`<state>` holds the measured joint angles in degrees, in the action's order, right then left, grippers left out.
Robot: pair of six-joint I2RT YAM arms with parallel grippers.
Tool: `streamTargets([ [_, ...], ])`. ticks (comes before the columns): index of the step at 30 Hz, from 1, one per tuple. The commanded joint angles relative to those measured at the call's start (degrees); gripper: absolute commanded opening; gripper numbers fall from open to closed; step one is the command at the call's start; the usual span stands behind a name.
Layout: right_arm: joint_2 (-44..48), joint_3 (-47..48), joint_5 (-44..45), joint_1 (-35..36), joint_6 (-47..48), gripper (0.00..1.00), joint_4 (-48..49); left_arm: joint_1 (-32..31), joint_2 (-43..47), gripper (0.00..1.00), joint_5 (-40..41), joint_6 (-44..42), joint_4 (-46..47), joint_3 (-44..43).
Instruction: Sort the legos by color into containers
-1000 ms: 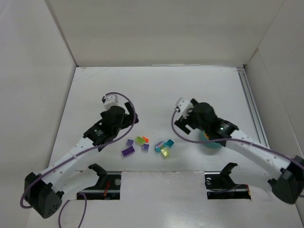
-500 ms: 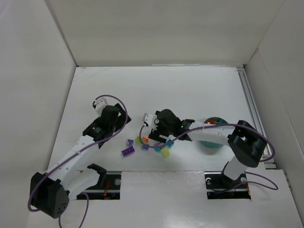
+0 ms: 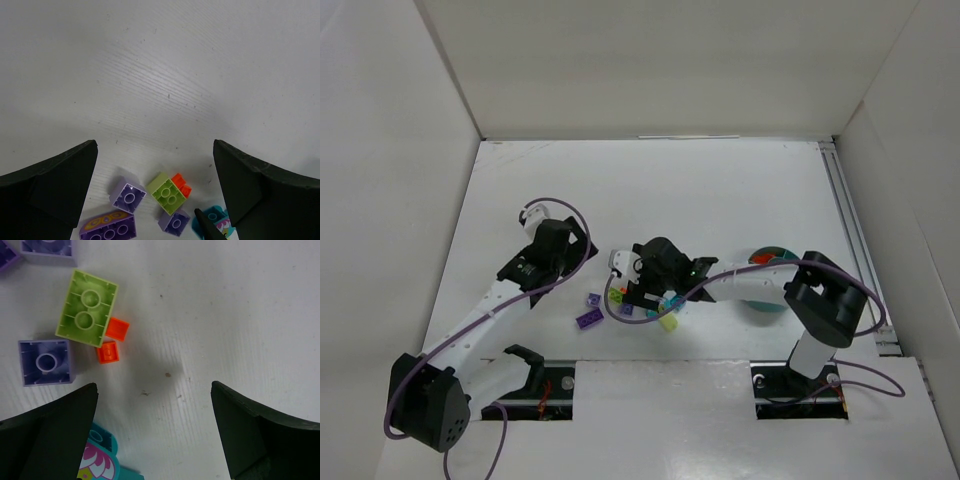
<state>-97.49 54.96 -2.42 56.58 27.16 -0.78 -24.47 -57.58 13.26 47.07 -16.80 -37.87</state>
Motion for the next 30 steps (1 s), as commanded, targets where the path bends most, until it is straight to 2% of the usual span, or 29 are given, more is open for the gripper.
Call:
streamTargets([
  [1, -0.07, -0.2, -2.77, 1.26, -0.79, 0.99, 3.5, 1.0, 0.19, 1.0, -0.16, -0.93, 1.42, 0.25],
  [13, -2.44, -0.2, -6.2, 1.78, -2.02, 0.97, 4.56, 1.0, 0.72, 1.0, -0.16, -0.93, 1.42, 0.25],
  [16, -3.58, 0.41, -6.81, 1.78, -2.02, 0.94, 5.26, 1.0, 0.72, 1.0, -0.16, -0.93, 1.42, 0.25],
  [20, -4.9, 1.55, -7.34, 1.78, -2.02, 0.85, 5.26, 1.0, 0.72, 1.0, -0.16, -0.93, 1.42, 0.25],
  [25, -6.56, 2.17, -7.34, 1.78, -3.08, 0.85, 5.79, 1.0, 1.24, 1.0, -0.16, -1.45, 1.42, 0.25],
  [28, -6.57, 2.17, -7.26, 1.78, -3.6, 0.78, 6.31, 1.0, 1.24, 1.0, -0.16, -1.45, 1.42, 0.25],
  [29, -6.57, 2.17, -7.25, 1.78, -3.6, 0.69, 6.31, 1.0, 1.24, 1.0, -0.16, -1.45, 1.42, 0.25],
  [30, -6.57, 2.17, -6.56, 1.78, -4.12, 0.65, 6.31, 1.0, 1.24, 1.0, -0.16, -1.45, 1.42, 0.25],
])
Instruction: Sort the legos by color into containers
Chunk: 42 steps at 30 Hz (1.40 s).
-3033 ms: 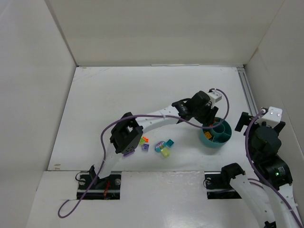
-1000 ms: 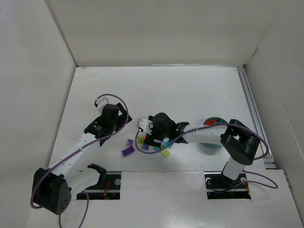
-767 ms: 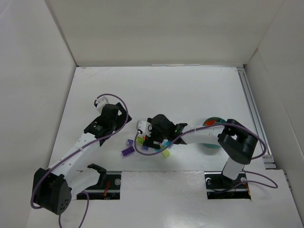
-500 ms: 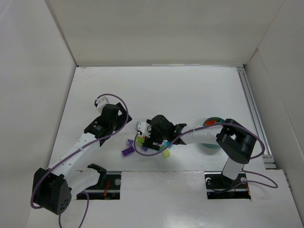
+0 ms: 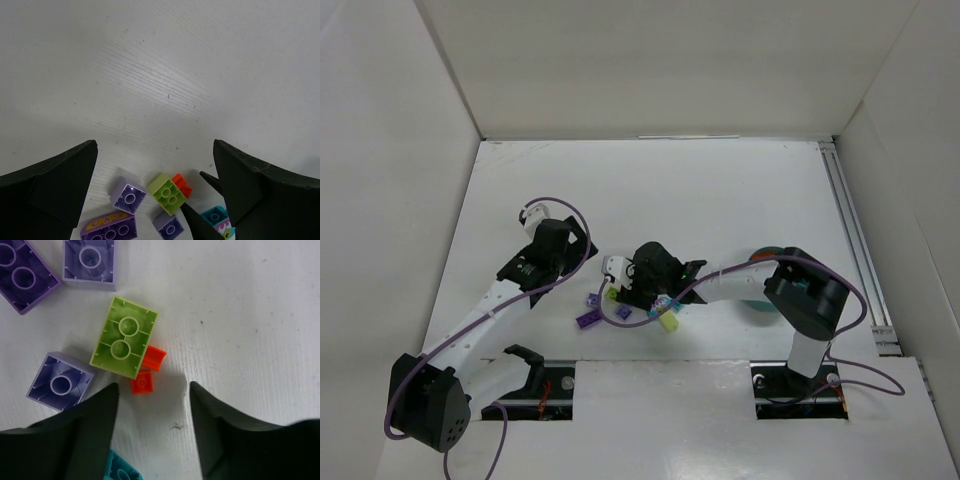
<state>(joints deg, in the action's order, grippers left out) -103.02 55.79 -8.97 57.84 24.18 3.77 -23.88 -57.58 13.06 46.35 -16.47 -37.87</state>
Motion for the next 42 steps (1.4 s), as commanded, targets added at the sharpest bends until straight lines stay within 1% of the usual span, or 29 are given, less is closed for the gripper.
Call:
streamTargets([
  [1, -1.04, 1.34, 0.01, 0.51, -1.16, 0.6, 1.77, 0.41, 1.24, 1.0, 0.04, -0.73, 1.09, 0.25],
  [2, -1.04, 1.34, 0.53, 0.51, -1.16, 0.53, 1.77, 0.41, 1.24, 1.0, 0.04, -0.73, 1.09, 0.25],
  [3, -1.04, 1.34, 0.53, 0.51, -1.68, 0.51, 1.77, 0.41, 1.24, 1.0, 0.04, -0.73, 1.09, 0.25],
  [6, -0.42, 1.34, 0.53, 0.51, -1.68, 0.4, 1.77, 0.41, 1.24, 1.0, 0.04, -0.73, 1.09, 0.25],
  [9, 0.1, 1.34, 0.53, 0.51, -1.68, 0.33, 1.77, 0.41, 1.24, 1.0, 0.04, -1.25, 1.62, 0.25],
  [11, 0.72, 1.34, 0.53, 0.51, -1.08, 0.32, 1.77, 0.41, 1.24, 1.0, -0.49, -1.26, 1.62, 0.25],
  [13, 1.94, 0.82, 1.06, 0.51, -1.07, 0.27, 1.77, 0.41, 1.24, 1.0, -0.49, -1.26, 1.62, 0.25],
  [15, 3.87, 0.29, 1.67, 0.51, -1.07, 0.27, 1.77, 0.41, 1.24, 1.0, -0.49, -1.26, 1.62, 0.25],
  [17, 5.89, -0.24, 2.46, 0.51, -1.07, 0.24, 1.77, 0.41, 1.24, 1.0, -0.49, -1.26, 1.62, 0.25],
  [23, 9.16, -1.38, 4.67, 0.51, -1.07, 0.19, 1.77, 0.41, 1.24, 1.0, -1.02, -1.78, 1.62, 0.25],
  [29, 11.09, -1.91, 4.67, 0.51, -0.55, 0.19, 1.77, 0.41, 1.24, 1.0, -1.54, -1.79, 2.14, 0.25],
  [30, 11.09, -1.91, 4.67, 0.51, -0.54, 0.21, 1.24, 0.41, 0.72, 1.0, -1.55, -1.79, 2.67, 0.25],
  [32, 10.56, -1.39, 5.8, -0.01, -0.01, 0.26, 0.45, 0.41, 0.72, 1.0, -1.55, -2.31, 2.67, 0.25],
  [33, 9.78, -1.39, 7.9, -0.01, -0.01, 0.32, -0.77, 0.41, 0.19, 1.0, -1.55, -2.31, 2.67, 0.25],
  [34, 9.25, -0.86, 9.14, -0.53, -0.97, 0.39, -2.17, 0.41, 0.19, 1.0, -2.07, -2.31, 2.67, 0.25],
  [35, 9.24, -0.86, 9.84, -0.54, -1.76, 0.4, -2.19, 0.41, 0.19, 1.0, -2.07, -2.31, 2.67, 0.25],
  [37, 9.24, -1.55, 12.13, -2.2, -4.04, 0.48, -3.07, 0.41, -0.33, 1.0, -2.68, -2.84, 2.67, 0.25],
  [40, 9.95, -3.49, 12.66, -5.89, -8.26, 0.56, -3.86, 0.41, -0.95, 1.0, -3.21, -2.84, 3.72, 0.25],
  [42, 9.34, -3.49, 12.66, -8.09, -8.97, 0.59, -3.86, 0.41, -1.65, 1.0, -3.74, -3.45, 3.73, 0.25],
])
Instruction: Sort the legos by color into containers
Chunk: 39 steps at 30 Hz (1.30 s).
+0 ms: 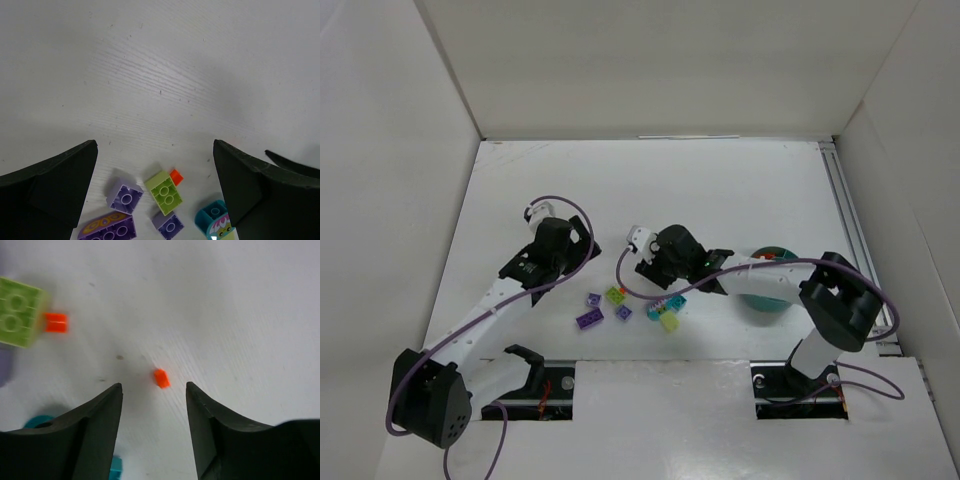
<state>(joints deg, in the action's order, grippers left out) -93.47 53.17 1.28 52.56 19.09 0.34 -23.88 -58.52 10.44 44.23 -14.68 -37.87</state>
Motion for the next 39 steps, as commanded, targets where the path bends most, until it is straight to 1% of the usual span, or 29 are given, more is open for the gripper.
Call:
streamTargets([
  [1, -0.74, -0.87, 1.89, -2.81, -3.89, 0.6, -0.43, 0.41, -0.72, 1.0, -1.12, -1.34, 1.93, 0.25],
  [3, -2.58, -0.18, 0.48, -3.51, -3.89, 0.64, -0.43, 0.41, -1.33, 1.0, -1.12, -1.34, 2.46, 0.25],
  [12, -6.72, 2.99, -0.05, -3.51, -2.74, 0.64, -0.43, 0.41, -1.33, 1.0, -1.65, -1.86, 2.99, 0.25],
  [14, -7.51, 3.52, 0.47, -3.51, -2.74, 0.58, 0.1, 0.41, -1.33, 1.0, -1.65, -1.86, 2.99, 0.25],
  [15, -8.21, 3.52, 0.48, -3.51, -2.74, 0.52, 0.1, 0.41, -1.33, 1.0, -1.65, -1.86, 2.99, 0.25],
  [19, -8.22, 4.14, -0.66, -3.51, -2.74, 0.43, 0.1, 0.41, -1.33, 1.0, -1.65, -1.86, 2.99, 0.25],
  [20, -8.22, 4.14, -0.66, -3.51, -2.74, 0.38, 0.1, 0.41, -1.33, 1.0, -1.65, -1.86, 2.99, 0.25],
  [22, -7.52, 3.52, -1.19, -3.51, -2.74, 0.36, 0.88, 0.41, -1.33, 1.0, -1.65, -1.86, 2.99, 0.25],
  [23, -7.52, 3.0, -1.89, -3.51, -2.74, 0.33, 0.89, 0.41, -1.33, 1.0, -1.65, -1.86, 2.99, 0.25],
  [25, -6.99, 3.0, -2.42, -3.51, -2.13, 0.29, 1.51, 0.41, -1.33, 1.0, -1.65, -1.86, 2.99, 0.25],
  [26, -6.99, 3.0, -3.2, -3.51, -1.43, 0.26, 1.51, 0.41, -1.33, 1.0, -1.65, -1.86, 2.99, 0.25],
  [27, -6.99, 3.0, -3.82, -3.51, -0.9, 0.19, 1.51, 0.41, -1.33, 1.0, -1.65, -1.86, 2.99, 0.25],
  [30, -6.46, 3.0, -5.23, -3.51, -0.37, 0.15, 2.03, 0.41, -1.33, 1.0, -1.65, -1.86, 2.99, 0.25],
  [34, -4.71, 3.0, -5.23, -3.51, -0.37, 0.14, 2.03, 0.41, -1.33, 1.0, -1.65, -1.86, 2.99, 0.78],
  [39, 2.05, 0.1, -3.92, -4.03, -0.37, 0.12, 2.03, 0.41, -0.8, 1.0, -2.17, -1.86, 3.51, 0.78],
])
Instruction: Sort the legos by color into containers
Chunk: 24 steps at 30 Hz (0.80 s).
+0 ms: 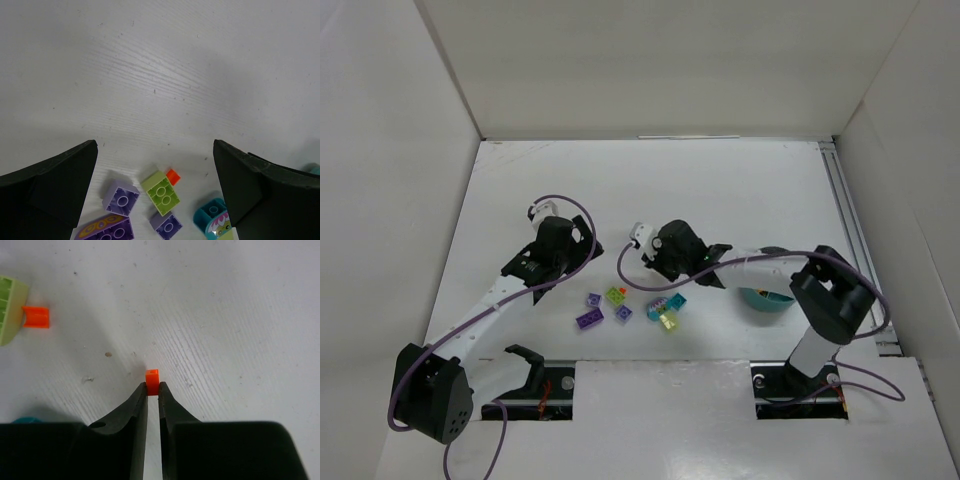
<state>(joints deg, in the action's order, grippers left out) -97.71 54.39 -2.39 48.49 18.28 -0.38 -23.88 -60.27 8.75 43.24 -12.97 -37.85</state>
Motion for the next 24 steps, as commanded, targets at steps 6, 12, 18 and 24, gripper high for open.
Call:
streamTargets([
  [6, 17.89, -7.79, -1.47, -7.24, -0.09, 0.12, -1.27, 0.41, 0.34, 1.0, -1.63, -2.02, 2.43, 0.76],
  [12, 35.46, -11.32, 8.18, -17.0, -1.14, 0.12, -15.41, 0.41, -0.89, 1.0, -4.44, -3.08, 5.05, 0.76],
  [18, 46.11, -13.34, 11.8, -25.19, -1.76, 0.14, -25.63, -0.2, -4.24, 1.0, -7.42, -4.22, 7.35, 0.76],
  [24, 44.71, -13.87, 9.6, -30.73, -2.81, 0.14, -29.06, -3.45, -8.63, 1.0, -7.44, -5.45, 8.14, -2.05],
])
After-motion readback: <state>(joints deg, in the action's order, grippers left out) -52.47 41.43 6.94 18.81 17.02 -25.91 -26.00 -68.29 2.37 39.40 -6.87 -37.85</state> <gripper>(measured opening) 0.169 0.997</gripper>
